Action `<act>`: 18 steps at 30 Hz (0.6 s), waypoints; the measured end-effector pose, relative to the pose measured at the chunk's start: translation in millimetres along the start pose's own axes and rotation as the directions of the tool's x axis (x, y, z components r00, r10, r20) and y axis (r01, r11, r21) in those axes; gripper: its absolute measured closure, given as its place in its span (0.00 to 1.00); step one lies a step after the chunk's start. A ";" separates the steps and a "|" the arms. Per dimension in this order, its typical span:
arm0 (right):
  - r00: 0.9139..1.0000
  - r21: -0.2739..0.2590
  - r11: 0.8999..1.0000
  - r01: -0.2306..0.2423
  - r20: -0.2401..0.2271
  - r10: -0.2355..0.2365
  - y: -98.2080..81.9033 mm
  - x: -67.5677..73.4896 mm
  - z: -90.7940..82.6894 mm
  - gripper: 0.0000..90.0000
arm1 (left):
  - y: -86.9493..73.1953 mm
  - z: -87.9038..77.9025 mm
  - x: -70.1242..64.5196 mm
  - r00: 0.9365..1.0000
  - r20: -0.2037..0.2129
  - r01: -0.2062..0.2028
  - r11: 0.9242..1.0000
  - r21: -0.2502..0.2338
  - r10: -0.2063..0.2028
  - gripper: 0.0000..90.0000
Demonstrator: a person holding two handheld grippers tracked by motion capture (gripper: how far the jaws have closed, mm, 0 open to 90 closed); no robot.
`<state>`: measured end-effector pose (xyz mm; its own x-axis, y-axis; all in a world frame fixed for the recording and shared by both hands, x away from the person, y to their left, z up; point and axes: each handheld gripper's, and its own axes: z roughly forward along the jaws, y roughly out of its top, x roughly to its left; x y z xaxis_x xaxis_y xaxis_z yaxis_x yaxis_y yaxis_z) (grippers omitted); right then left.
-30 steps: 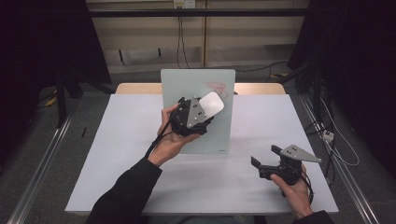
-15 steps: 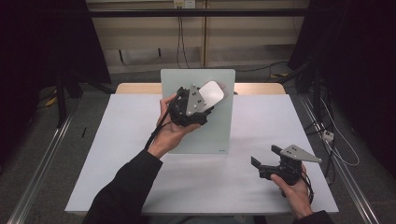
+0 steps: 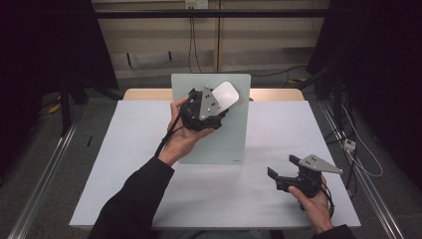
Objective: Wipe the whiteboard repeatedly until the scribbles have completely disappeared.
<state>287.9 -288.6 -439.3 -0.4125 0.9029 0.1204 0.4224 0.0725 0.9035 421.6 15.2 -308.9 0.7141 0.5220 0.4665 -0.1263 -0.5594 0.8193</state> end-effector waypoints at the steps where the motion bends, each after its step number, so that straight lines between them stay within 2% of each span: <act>1: 1.000 -0.001 1.000 0.001 0.000 -0.001 0.0 -0.2 0.0 0.07 | -1.0 1.6 -3.3 1.000 0.012 0.000 1.000 0.000 0.000 0.35; 10: 1.000 0.000 1.000 0.001 -0.001 -0.001 -0.1 -0.2 0.0 0.07 | -9.6 8.1 -22.5 0.998 0.060 -0.007 1.000 0.014 0.006 0.35; 11: 1.000 0.000 1.000 0.000 -0.002 0.000 0.0 0.0 0.0 0.07 | -12.0 9.0 -26.4 0.998 0.065 -0.018 1.000 0.017 0.017 0.35; 15: 1.000 -0.001 1.000 0.001 -0.002 -0.001 -0.1 -0.3 -0.1 0.07 | -21.6 12.0 -39.1 0.994 0.105 -0.019 0.999 0.031 0.015 0.35; 18: 1.000 -0.001 1.000 0.002 -0.002 -0.002 0.0 0.0 -0.2 0.07 | -22.6 13.9 -43.9 0.992 0.121 -0.034 0.998 0.046 0.029 0.35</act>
<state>287.8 -288.7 -439.3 -0.4151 0.9019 0.1197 0.4207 0.0736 0.9042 402.6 -4.0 -352.6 0.7885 0.4238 0.4457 -0.1187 -0.6062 0.7864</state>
